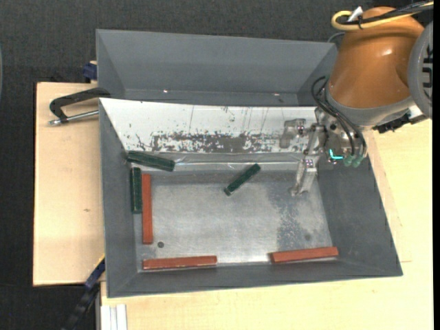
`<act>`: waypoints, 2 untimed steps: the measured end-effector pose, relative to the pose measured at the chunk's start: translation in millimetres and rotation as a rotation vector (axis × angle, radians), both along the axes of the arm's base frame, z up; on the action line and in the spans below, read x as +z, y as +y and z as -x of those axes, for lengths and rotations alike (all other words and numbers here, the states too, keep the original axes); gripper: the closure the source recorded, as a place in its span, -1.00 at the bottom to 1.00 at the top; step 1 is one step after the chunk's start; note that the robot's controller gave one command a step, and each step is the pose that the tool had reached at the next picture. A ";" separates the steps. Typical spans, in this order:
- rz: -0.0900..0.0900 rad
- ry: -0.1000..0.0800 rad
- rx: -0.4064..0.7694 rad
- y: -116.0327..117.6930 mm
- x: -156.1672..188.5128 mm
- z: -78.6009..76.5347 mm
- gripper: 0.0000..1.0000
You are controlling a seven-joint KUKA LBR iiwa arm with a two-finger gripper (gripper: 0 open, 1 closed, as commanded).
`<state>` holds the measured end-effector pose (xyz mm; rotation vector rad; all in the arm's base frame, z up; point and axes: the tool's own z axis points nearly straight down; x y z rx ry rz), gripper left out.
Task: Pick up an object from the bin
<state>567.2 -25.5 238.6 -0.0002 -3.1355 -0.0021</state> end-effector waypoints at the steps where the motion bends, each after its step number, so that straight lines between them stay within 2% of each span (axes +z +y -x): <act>1: 0.001 -0.009 0.001 0.0 4.6 -1.5 -1.00; 2: 0.001 -0.011 0.098 22.5 -37.6 -5.7 -1.00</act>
Offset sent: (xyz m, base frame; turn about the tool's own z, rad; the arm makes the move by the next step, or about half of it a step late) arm 0.0143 0.0921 -0.1686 -0.3888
